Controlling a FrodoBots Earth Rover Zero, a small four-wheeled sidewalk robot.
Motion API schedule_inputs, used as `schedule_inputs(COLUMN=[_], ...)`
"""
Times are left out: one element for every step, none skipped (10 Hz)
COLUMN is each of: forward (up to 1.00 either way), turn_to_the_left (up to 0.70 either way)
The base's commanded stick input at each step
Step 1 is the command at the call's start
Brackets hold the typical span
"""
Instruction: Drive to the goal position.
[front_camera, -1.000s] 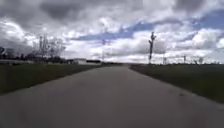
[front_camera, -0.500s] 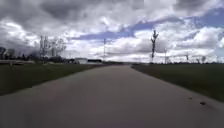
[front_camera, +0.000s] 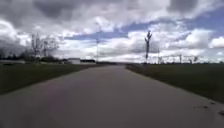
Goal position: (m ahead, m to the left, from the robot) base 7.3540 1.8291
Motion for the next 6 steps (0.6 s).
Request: schedule_inputs(forward=[1.00,1.00,1.00,1.00,1.00,1.00], turn_to_the_left=[0.00,0.00,0.00,0.00,0.00,-0.03])
